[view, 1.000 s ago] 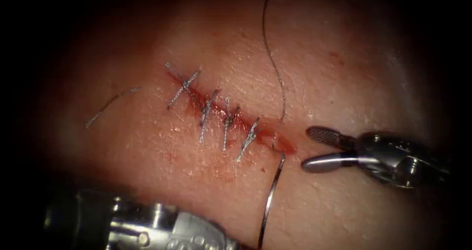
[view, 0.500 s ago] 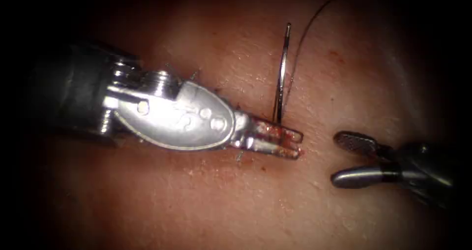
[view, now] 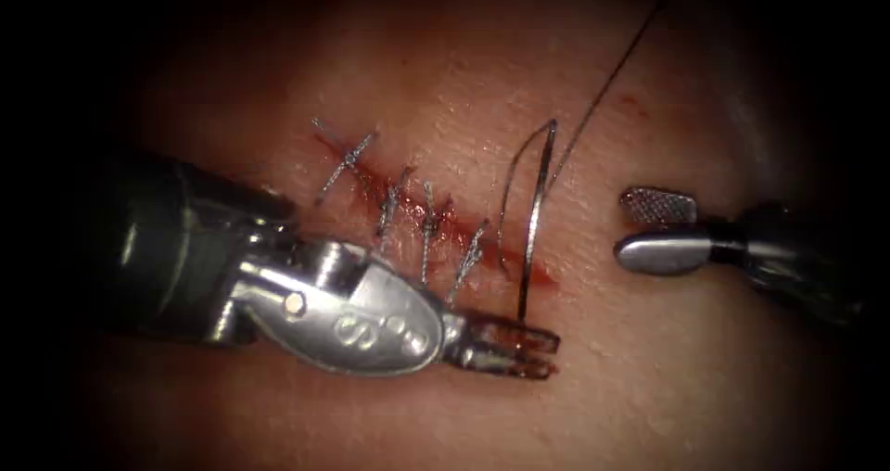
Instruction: Wound Closure
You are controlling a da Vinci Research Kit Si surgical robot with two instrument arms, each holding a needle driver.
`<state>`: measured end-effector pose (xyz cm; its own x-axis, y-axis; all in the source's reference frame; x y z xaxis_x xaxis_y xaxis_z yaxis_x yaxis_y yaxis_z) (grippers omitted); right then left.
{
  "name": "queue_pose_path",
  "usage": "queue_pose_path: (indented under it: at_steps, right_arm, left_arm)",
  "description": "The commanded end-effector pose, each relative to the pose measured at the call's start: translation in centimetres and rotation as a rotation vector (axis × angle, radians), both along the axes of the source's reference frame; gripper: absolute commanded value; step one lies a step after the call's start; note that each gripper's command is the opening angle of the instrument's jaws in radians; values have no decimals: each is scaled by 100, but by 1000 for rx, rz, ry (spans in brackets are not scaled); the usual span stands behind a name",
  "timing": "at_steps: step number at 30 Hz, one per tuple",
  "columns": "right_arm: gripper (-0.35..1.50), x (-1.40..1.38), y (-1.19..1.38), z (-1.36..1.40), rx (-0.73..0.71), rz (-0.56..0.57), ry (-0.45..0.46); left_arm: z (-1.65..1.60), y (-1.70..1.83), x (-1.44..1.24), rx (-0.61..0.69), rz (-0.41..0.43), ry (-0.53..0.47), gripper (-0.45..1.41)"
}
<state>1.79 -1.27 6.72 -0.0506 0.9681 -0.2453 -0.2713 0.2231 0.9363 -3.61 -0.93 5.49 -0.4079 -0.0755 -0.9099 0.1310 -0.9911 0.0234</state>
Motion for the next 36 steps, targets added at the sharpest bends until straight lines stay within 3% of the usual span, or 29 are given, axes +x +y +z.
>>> queue_pose_path:
  at_steps: [1, 16, 21, 23, 36]
  right_arm:
    - [101, 17, -10, 9, -3, -14, 15]
    - [98, 51, -24, 37, 11, -43, 43]
    - [93, 51, -19, 34, 14, -35, 51]
    - [74, 51, -19, 33, 15, -31, 47]
    - [63, 56, -13, 22, 25, -22, 52]
  left_arm:
    - [8, -7, -8, -11, 5, -1, -45]
    - [6, -15, -8, -84, 34, -7, -45]
    - [8, -18, -9, -87, 33, -5, -45]
    - [8, -18, -9, -93, 35, -5, -45]
    - [14, -22, -10, -98, 35, -2, -45]
